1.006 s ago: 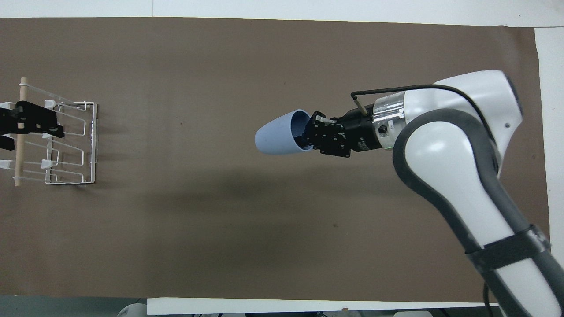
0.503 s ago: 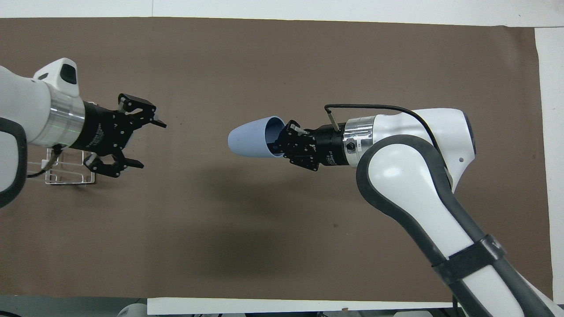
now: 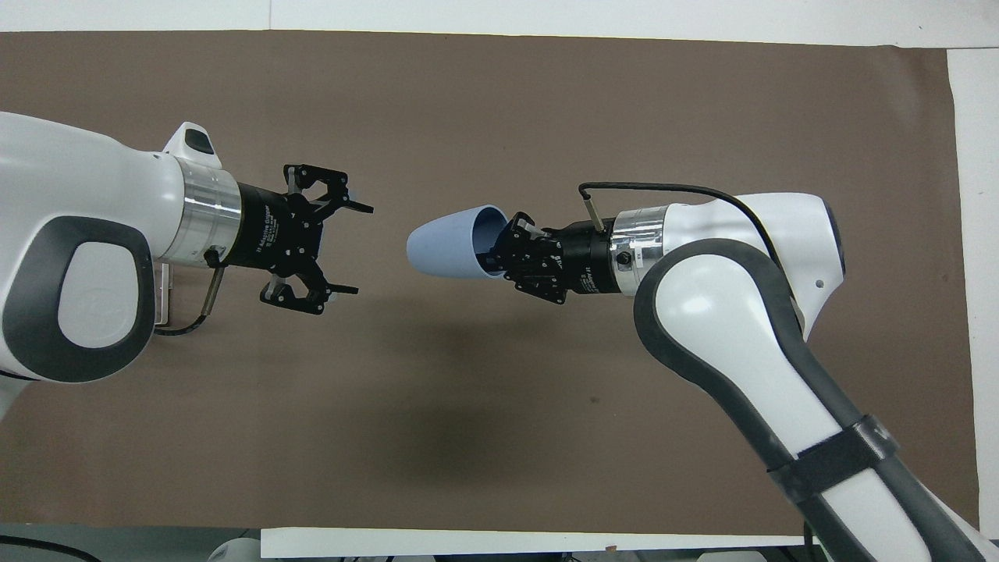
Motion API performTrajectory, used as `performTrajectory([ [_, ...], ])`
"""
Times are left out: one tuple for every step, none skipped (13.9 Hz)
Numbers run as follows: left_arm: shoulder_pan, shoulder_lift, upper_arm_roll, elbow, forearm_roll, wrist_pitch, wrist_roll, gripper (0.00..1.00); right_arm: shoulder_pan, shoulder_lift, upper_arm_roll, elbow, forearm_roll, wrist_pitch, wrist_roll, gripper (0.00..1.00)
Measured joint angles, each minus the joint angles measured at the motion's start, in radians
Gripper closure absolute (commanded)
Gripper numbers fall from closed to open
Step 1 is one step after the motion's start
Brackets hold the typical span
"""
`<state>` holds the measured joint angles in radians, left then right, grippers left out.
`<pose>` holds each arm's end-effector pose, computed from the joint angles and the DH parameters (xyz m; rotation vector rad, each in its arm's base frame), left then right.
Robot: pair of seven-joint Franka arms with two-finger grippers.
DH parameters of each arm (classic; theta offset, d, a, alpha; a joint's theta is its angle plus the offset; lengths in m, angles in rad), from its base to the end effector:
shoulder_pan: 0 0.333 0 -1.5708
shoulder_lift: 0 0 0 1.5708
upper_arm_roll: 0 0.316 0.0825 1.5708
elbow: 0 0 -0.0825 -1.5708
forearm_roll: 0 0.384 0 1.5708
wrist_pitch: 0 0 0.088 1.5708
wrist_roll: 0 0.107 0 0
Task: Hang cup on cup holder
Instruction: 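Hold the cup out with the right gripper while the left gripper reaches it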
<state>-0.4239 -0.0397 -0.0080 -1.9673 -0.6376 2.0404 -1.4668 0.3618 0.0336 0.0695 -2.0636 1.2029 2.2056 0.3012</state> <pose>0.4964 -0.2653 0.5090 2.1174 1.6077 -0.5617 0.5106 0.2695 0.4465 -2.0719 0.6313 0.3162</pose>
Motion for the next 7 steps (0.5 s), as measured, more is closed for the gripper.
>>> performTrajectory([
  [-0.025, 0.007, 0.0, 0.0, -0.002, 0.03, -0.05, 0.0, 0.0, 0.0, 0.0, 0.0, 0.0, 0.0, 0.0, 1.0],
  [-0.047, 0.012, -0.001, 0.0, -0.004, 0.048, -0.087, 0.0, 0.0, 0.0, 0.0, 0.0, 0.0, 0.0, 0.0, 1.0],
  [-0.064, 0.016, -0.001, 0.0, -0.009, 0.057, -0.113, 0.0, 0.0, 0.0, 0.0, 0.0, 0.0, 0.0, 0.0, 1.0],
  [-0.075, 0.016, -0.001, 0.0, -0.018, 0.063, -0.126, 0.0, 0.0, 0.0, 0.0, 0.0, 0.0, 0.0, 0.0, 1.0],
  [-0.084, 0.016, -0.001, 0.0, -0.027, 0.066, -0.137, 0.0, 0.0, 0.0, 0.0, 0.0, 0.0, 0.0, 0.0, 1.0],
  [-0.091, 0.016, -0.001, 0.001, -0.035, 0.071, -0.149, 0.0, 0.0, 0.0, 0.0, 0.0, 0.0, 0.0, 0.0, 1.0],
  [-0.095, 0.016, -0.001, 0.003, -0.038, 0.084, -0.162, 0.0, 0.0, 0.0, 0.0, 0.0, 0.0, 0.0, 0.0, 1.0],
])
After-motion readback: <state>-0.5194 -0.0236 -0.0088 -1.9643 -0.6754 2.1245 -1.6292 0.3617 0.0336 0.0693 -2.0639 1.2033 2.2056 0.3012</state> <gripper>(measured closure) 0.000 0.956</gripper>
